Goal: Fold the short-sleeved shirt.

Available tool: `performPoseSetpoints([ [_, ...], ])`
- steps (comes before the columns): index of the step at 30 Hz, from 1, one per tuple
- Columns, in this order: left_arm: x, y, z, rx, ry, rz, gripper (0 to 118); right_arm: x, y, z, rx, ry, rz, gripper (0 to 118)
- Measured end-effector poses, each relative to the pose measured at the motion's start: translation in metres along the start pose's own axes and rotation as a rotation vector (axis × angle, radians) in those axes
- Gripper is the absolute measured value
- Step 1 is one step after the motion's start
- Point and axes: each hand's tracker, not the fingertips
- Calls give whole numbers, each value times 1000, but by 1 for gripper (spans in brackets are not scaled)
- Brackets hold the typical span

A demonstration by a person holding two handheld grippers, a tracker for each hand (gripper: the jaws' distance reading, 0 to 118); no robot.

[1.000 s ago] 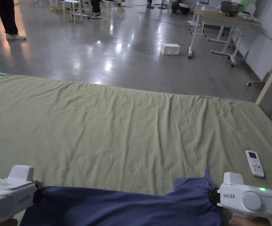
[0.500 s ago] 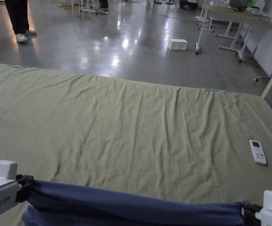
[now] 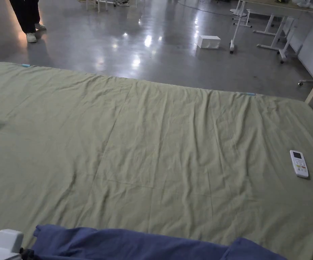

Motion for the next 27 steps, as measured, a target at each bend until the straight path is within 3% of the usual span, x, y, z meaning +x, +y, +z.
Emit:
performPoseSetpoints([
  [5,6,-8,-13,-17,18,-7,2,-5,-4,-19,-8,-24,6,2],
  [8,7,-6,-10,-17,25,-24,2,-9,-1,-10,9,-37,19,10],
  [9,6,-5,-8,-16,23,-29,4,-10,0,-7,5,-38,29,19],
  [10,4,-3,-5,-17,19,-27,11,-11,1,-3,0,-48,43,36],
  [11,2,0,0,-22,11,-12,23,-10,3,4,-1,-70,60,60],
  [12,0,4,5,-20,5,3,37,-13,6,11,-1,-97,76,74],
  [13,-2,8,12,8,-6,22,50,-15,10,21,1,-133,96,77],
  [14,-2,13,19,47,-22,36,62,-16,14,31,19,-157,104,76],
  [15,-2,18,25,73,-35,42,66,-21,21,45,45,-195,105,77],
  [18,6,39,44,189,-30,30,69,-30,37,75,190,-235,78,77],
  [24,42,82,68,462,-19,-1,69,-58,64,88,551,-129,-43,77],
  [25,50,88,70,498,0,-17,68,-66,68,87,602,-116,-65,75],
  [27,64,96,74,565,57,-33,68,-76,72,76,688,-103,-96,60],
])
